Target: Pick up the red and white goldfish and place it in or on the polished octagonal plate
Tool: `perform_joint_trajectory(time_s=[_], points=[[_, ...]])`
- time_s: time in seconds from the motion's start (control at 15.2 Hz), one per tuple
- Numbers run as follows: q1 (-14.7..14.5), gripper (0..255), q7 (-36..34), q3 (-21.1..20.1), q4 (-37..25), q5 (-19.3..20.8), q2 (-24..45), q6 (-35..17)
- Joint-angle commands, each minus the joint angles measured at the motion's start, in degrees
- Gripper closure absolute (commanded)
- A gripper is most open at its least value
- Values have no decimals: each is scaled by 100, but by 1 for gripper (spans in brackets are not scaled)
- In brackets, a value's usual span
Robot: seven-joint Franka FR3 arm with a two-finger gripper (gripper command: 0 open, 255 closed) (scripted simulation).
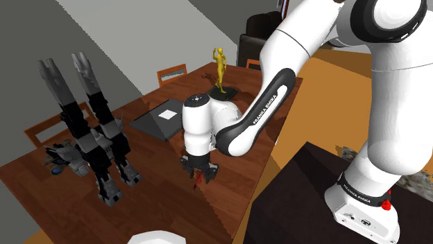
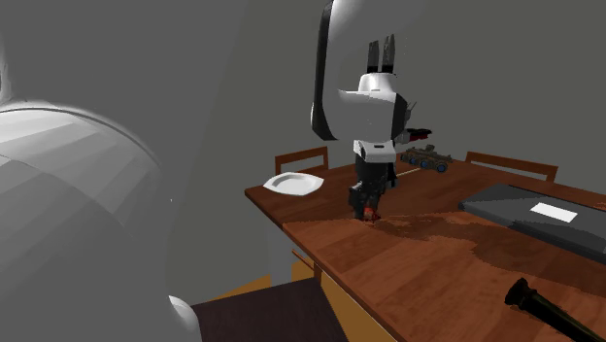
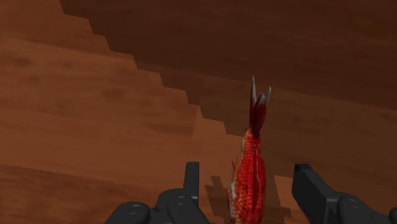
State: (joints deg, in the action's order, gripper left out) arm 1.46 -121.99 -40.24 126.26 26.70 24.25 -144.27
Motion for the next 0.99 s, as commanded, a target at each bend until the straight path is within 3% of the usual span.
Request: perform_joint_trajectory(time_s=[0.0, 0.53, 0.92], points=[[0, 255, 0, 0, 0, 0, 0, 0], [0, 255, 0, 1, 0, 1, 1, -1], [269, 255, 305, -341, 6, -451, -400, 311]])
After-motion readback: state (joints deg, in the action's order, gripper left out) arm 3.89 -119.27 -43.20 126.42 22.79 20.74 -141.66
